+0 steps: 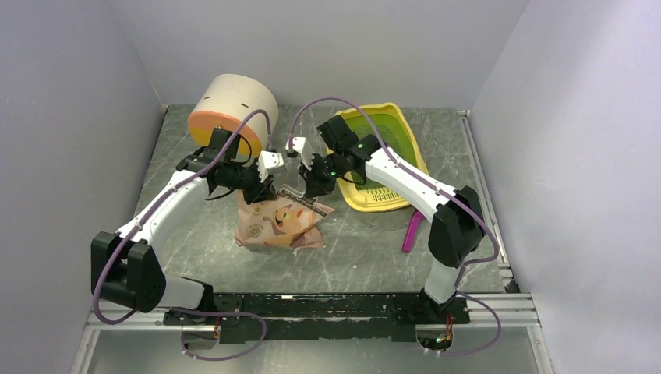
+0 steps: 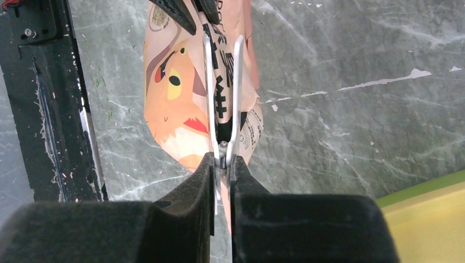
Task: Fill the litter box with clean litter
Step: Clamp the cat litter bag at the center of the board.
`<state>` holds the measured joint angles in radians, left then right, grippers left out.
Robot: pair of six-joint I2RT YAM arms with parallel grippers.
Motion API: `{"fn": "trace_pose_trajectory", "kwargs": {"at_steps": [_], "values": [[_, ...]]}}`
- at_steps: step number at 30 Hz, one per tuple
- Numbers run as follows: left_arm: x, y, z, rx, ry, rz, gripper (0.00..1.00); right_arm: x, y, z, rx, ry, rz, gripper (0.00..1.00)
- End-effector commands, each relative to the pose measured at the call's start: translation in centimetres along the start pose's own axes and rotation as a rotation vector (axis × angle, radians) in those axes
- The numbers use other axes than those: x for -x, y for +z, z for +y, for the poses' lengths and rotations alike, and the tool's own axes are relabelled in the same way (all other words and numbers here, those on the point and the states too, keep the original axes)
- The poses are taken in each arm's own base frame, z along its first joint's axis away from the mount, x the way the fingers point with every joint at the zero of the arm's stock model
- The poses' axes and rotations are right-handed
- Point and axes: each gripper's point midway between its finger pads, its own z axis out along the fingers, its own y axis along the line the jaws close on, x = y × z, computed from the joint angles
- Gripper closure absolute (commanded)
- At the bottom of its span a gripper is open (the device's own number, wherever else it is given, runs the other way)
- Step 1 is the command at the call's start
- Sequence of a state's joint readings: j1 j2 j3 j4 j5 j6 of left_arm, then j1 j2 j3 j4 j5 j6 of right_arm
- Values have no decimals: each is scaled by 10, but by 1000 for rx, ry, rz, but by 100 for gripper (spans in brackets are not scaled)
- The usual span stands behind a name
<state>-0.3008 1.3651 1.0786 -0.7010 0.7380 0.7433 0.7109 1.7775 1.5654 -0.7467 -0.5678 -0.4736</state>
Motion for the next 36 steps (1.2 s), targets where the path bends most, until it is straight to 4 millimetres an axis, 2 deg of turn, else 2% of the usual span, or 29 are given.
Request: {"fn": "trace_pose_trajectory", "kwargs": {"at_steps": [1, 3, 7, 13, 14, 17, 20, 25, 28, 30, 33, 36], "values": [[-3, 5, 0, -21, -18, 1, 77, -3, 8, 0, 10, -26, -7, 87], [-9, 6, 1, -16, -24, 26, 74, 1, 8, 4, 28, -28, -37, 82], [-16, 1, 6, 11, -35, 26, 63, 3, 11, 5, 34, -26, -66, 77], [-20, -5, 14, 14, -61, 2, 61, 3, 16, 7, 57, -16, -81, 76], [-21, -5, 14, 11, -65, -2, 64, 3, 17, 7, 59, -13, -82, 76], [-21, -6, 12, -4, -70, -12, 82, 4, 17, 7, 57, -11, -91, 69], [-18, -7, 10, -18, -64, -27, 94, 3, 16, 8, 54, -11, -95, 64], [-16, -9, 8, -18, -57, -37, 95, -2, 15, 7, 53, 1, -91, 64], [-14, -11, 9, -7, -56, -39, 95, 1, 10, 4, 54, 7, -124, 78], [-13, -11, 9, -5, -56, -42, 95, 3, 5, 5, 68, -5, -144, 79], [-13, -11, 9, -2, -63, -45, 95, 4, -1, 4, 46, -22, -147, 67], [-12, -11, 8, -8, -64, -51, 95, 4, -4, -1, 12, -29, -146, 64]]}}
